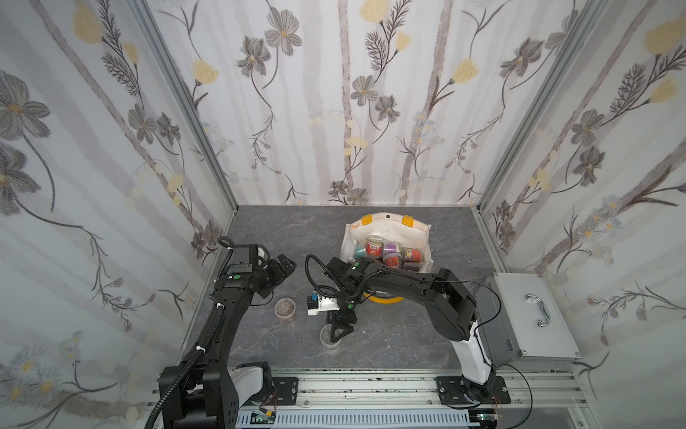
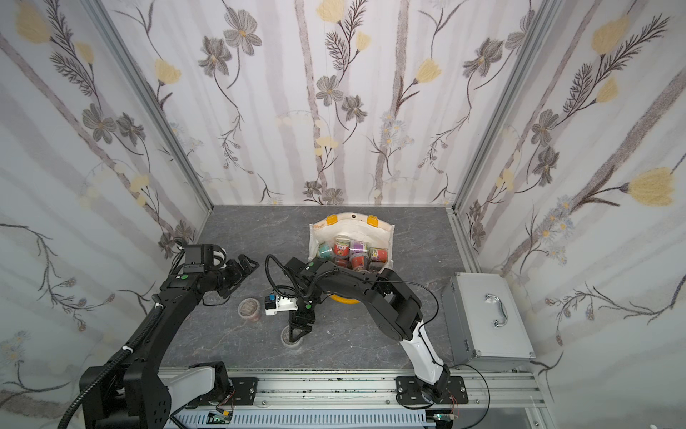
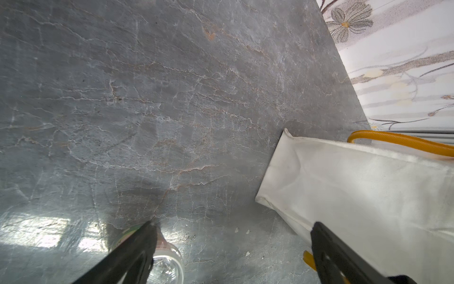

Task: Take out the seed jars from the canvas bag
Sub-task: Adjust the seed jar at the center of the board, then pick up the seed jar from the canvas bag.

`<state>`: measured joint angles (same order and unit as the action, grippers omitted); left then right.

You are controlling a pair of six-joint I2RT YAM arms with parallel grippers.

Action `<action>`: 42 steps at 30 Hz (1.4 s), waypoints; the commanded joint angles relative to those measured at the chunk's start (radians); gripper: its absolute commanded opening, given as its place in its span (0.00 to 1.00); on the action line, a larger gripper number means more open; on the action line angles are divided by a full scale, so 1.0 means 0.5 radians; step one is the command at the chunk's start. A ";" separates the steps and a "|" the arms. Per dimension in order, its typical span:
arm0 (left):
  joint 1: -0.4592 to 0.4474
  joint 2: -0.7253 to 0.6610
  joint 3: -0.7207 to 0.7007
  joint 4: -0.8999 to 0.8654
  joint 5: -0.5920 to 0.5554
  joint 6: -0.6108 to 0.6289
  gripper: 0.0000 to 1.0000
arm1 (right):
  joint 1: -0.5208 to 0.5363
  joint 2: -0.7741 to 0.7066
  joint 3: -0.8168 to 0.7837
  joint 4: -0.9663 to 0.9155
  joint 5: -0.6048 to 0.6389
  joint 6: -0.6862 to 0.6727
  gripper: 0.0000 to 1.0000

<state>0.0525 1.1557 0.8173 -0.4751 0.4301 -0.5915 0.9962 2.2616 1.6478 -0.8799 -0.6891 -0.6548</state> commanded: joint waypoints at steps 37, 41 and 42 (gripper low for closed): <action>-1.379 0.590 0.761 -0.139 -0.813 0.419 1.00 | -0.726 -0.991 -0.670 0.906 1.863 2.455 0.89; -1.449 0.604 0.751 -0.123 -0.780 0.336 1.00 | -0.820 -0.785 -0.445 0.712 1.806 2.332 0.89; -1.463 0.600 0.737 -0.104 -0.759 0.304 1.00 | -0.831 -0.756 -0.421 0.704 1.814 2.301 0.88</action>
<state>-0.6670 1.4555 1.1889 -0.5198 0.0704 -0.4068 0.5919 1.8523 1.4033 -0.4644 0.2184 0.5587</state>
